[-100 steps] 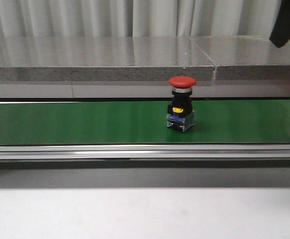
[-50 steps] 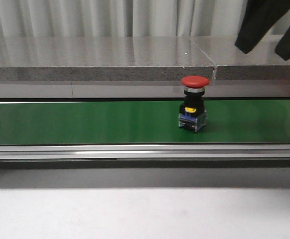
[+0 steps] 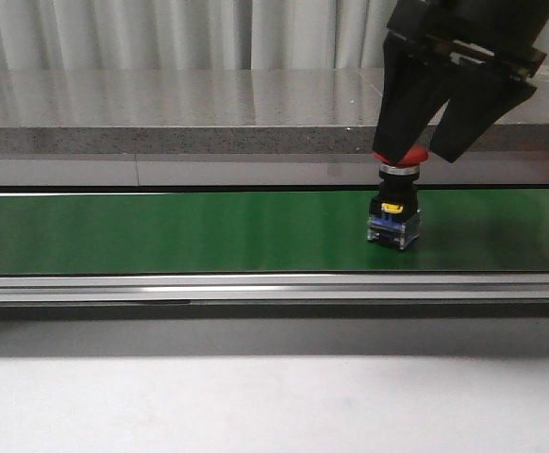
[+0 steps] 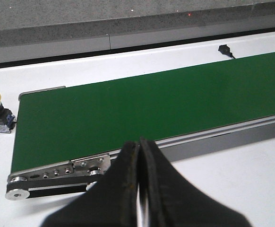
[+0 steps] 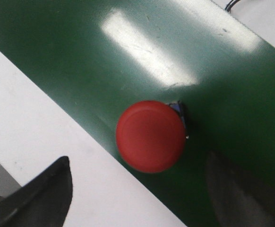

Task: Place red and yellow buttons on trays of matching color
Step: 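Lift the red button off the belt with the right gripper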

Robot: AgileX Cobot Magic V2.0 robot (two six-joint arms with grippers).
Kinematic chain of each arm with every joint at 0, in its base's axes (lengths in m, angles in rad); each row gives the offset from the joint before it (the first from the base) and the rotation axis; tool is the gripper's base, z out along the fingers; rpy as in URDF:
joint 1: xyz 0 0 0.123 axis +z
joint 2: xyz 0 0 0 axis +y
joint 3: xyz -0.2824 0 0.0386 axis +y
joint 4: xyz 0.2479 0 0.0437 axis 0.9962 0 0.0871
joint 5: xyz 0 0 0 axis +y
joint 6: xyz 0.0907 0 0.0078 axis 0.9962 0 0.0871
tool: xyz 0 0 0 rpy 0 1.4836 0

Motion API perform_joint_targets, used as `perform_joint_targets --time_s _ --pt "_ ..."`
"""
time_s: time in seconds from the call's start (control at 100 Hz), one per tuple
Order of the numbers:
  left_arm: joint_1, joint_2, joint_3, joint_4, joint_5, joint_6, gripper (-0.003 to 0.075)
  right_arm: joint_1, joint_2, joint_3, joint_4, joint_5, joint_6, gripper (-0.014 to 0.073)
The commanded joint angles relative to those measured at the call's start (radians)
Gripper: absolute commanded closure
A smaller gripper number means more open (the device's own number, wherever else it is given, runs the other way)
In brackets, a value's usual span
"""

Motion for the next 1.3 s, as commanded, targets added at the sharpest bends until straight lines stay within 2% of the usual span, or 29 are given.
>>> perform_joint_targets --time_s 0.0,0.13,0.18,0.35,0.44,0.53,0.68,0.82,1.05,1.29 --pt "-0.009 0.008 -0.025 -0.019 -0.067 -0.004 0.0741 0.001 -0.020 -0.036 0.022 -0.037 -0.020 0.0020" --pt "-0.009 0.008 -0.025 -0.019 -0.067 -0.004 0.0741 0.001 -0.004 -0.034 -0.015 -0.077 -0.019 0.0047" --pt "-0.009 0.008 -0.025 -0.019 -0.067 -0.004 0.0741 0.001 -0.004 -0.034 -0.024 -0.090 -0.019 0.0097" --pt "-0.009 0.008 -0.025 -0.019 -0.067 -0.004 0.0741 -0.001 -0.003 -0.033 -0.038 -0.099 -0.012 0.0346" --pt "-0.009 0.008 -0.025 -0.019 -0.067 -0.004 0.0741 -0.001 -0.006 -0.033 -0.038 -0.104 0.007 0.0408" --pt "-0.009 0.008 -0.025 -0.019 -0.067 -0.004 0.0741 -0.002 -0.024 -0.033 -0.057 -0.119 0.067 0.0409" --pt "-0.009 0.008 -0.025 -0.019 -0.067 -0.004 0.0741 -0.027 -0.085 -0.033 -0.156 -0.151 0.295 0.0409" --pt "-0.009 0.008 -0.025 -0.019 -0.067 -0.004 0.0741 -0.077 -0.132 -0.033 -0.239 -0.155 0.418 0.0409" --pt "-0.009 0.008 -0.025 -0.019 -0.067 -0.004 0.0741 -0.233 -0.191 -0.033 -0.258 -0.154 0.442 0.0409" --pt "-0.009 0.008 -0.025 -0.019 -0.067 -0.004 0.0741 -0.473 -0.199 -0.034 -0.258 -0.168 0.479 0.0409"
